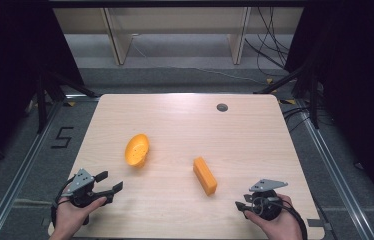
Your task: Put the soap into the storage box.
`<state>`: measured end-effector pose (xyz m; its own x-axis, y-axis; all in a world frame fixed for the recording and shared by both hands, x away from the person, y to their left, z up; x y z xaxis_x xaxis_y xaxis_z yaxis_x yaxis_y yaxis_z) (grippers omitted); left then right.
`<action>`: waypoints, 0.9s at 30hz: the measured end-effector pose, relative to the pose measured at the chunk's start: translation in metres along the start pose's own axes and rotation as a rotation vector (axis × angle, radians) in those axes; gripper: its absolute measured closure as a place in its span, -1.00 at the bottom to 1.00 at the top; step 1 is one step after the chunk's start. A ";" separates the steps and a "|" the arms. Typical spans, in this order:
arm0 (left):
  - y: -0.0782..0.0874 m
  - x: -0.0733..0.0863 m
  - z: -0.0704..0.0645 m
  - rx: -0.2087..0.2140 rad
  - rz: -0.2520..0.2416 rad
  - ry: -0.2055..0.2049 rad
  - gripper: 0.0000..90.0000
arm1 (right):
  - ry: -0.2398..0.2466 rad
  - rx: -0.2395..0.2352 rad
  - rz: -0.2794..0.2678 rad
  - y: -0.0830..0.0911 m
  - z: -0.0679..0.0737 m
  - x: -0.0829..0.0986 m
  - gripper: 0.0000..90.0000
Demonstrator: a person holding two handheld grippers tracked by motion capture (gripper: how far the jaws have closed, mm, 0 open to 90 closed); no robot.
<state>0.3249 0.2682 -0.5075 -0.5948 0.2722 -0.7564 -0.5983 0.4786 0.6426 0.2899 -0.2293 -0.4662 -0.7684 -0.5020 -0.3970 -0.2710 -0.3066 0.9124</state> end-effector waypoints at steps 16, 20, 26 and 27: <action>-0.001 0.002 0.001 0.019 0.011 0.000 -0.42 | 0.087 0.004 0.030 -0.002 0.030 -0.058 0.09; -0.002 0.002 0.001 0.030 0.011 -0.001 -0.42 | 0.099 0.019 0.061 -0.012 0.031 -0.077 -0.07; -0.002 0.002 0.000 0.023 0.020 -0.005 -0.42 | 0.087 -0.011 0.120 -0.029 0.037 -0.094 -0.22; -0.003 0.002 0.000 0.034 0.015 -0.005 -0.42 | 0.078 -0.004 0.140 -0.035 0.037 -0.097 -0.22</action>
Point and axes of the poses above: each handheld gripper's, and its own axes: y roughly backward along the jaws, x roughly out of its underside, z roughly to its left, the point moved 1 cm from there along -y, roughly forward along the jaws, and after that the axes turned 14 degrees about z, right-handed, at the moved point
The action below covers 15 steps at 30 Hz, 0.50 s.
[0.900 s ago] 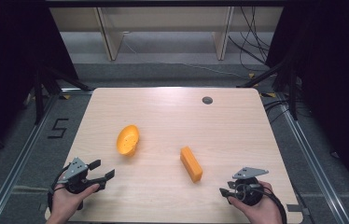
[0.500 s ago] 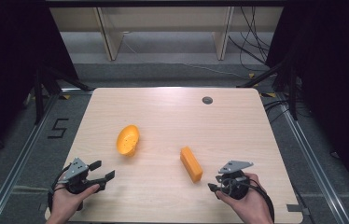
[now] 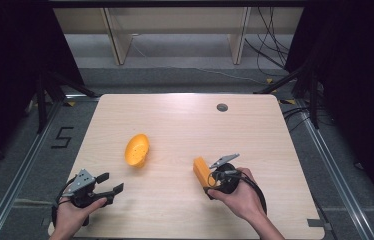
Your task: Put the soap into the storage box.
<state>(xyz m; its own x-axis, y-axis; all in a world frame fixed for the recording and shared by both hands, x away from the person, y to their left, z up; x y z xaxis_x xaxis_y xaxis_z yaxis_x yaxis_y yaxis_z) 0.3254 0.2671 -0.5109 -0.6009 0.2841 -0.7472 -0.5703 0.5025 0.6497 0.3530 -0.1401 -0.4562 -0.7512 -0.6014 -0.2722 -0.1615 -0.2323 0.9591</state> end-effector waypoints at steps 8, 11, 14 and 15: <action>-0.001 0.000 -0.001 0.003 0.006 0.011 -0.42 | 0.024 0.022 0.039 -0.014 -0.004 -0.014 -0.10; -0.001 0.000 -0.001 -0.001 0.011 -0.005 -0.42 | 0.026 0.017 0.066 -0.019 -0.004 -0.017 0.00; -0.002 0.000 -0.001 -0.001 0.010 -0.005 -0.42 | 0.012 0.000 0.079 -0.021 -0.004 -0.018 0.08; -0.002 0.000 -0.001 0.004 0.001 -0.005 -0.44 | 0.014 -0.016 0.093 -0.023 -0.004 -0.020 0.13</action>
Point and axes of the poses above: each handheld gripper's, and its own axes: y roughly backward along the jaws, x roughly out of its underside, z roughly to its left, the point moved 1 cm from there along -y, roughly forward along the jaws, and after that the axes turned 14 degrees about z, right-handed, at the moved point
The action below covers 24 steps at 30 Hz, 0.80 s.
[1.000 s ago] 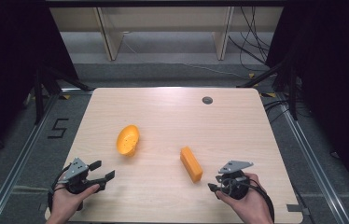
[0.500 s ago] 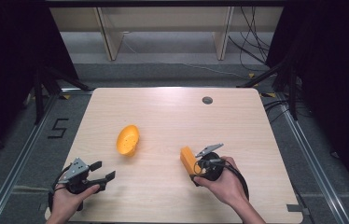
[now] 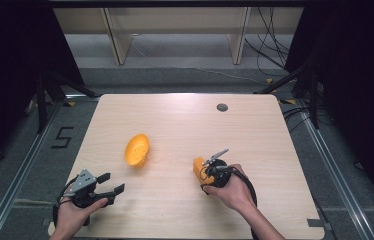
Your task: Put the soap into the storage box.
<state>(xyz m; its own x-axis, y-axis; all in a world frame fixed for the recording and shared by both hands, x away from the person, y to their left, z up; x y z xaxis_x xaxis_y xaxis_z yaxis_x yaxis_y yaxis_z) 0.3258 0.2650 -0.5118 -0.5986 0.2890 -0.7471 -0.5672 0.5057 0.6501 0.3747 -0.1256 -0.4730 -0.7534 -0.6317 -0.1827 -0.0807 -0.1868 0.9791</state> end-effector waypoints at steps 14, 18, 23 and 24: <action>-0.003 -0.006 -0.010 0.116 0.044 -0.145 -0.38 | 0.391 -0.025 0.009 0.009 -0.037 -0.001 0.37; -0.004 -0.019 -0.030 0.227 0.078 -0.258 -0.38 | 0.512 -0.087 0.017 0.017 -0.033 0.004 0.37; -0.019 -0.038 -0.060 0.343 0.092 -0.415 -0.38 | 0.620 -0.142 0.012 0.027 -0.009 0.008 0.37; -0.022 -0.040 -0.068 0.363 0.106 -0.406 -0.38 | 0.663 -0.137 -0.003 0.027 -0.004 0.007 0.37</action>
Point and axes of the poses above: each handheld gripper's, and its own axes: y roughly backward along the jaws, x roughly out of its underside, z roughly to its left, the point moved 1 cm from there along -y, roughly forward along the jaws, and after that the axes turned 14 degrees about z, right-handed, at the moved point
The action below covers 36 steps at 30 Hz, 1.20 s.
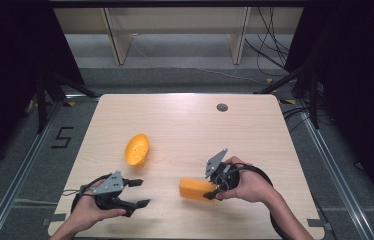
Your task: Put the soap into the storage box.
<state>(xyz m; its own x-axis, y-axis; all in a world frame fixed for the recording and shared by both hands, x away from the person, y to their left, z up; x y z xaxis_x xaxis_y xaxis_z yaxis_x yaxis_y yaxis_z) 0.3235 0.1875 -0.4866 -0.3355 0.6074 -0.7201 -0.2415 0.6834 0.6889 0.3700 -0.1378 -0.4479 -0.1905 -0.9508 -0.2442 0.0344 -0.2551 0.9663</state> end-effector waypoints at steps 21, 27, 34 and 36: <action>-0.051 -0.045 -0.024 0.190 0.050 -0.246 -0.17 | 0.123 -0.035 -0.004 -0.001 0.033 -0.027 0.37; -0.056 -0.046 -0.026 0.218 0.038 -0.278 0.09 | 0.152 -0.043 -0.020 -0.002 0.034 -0.031 0.37; -0.056 -0.043 -0.028 0.231 0.030 -0.271 0.34 | 0.175 -0.041 -0.039 -0.004 0.035 -0.031 0.32; -0.055 -0.042 -0.030 0.204 0.041 -0.276 0.34 | 0.157 -0.063 -0.070 -0.003 0.032 -0.030 0.12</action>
<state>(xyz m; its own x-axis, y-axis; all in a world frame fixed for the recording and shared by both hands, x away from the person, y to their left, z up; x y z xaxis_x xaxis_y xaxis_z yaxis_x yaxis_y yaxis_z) 0.3234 0.1124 -0.4921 -0.0757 0.7034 -0.7068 -0.0365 0.7064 0.7069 0.3439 -0.1029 -0.4405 -0.0393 -0.9448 -0.3254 0.0889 -0.3277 0.9406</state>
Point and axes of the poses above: each handheld gripper's, and its own axes: y roughly backward along the jaws, x roughly out of its underside, z roughly to its left, the point moved 1 cm from there along -y, roughly forward along the jaws, and after that the axes turned 14 degrees about z, right-handed, at the moved point
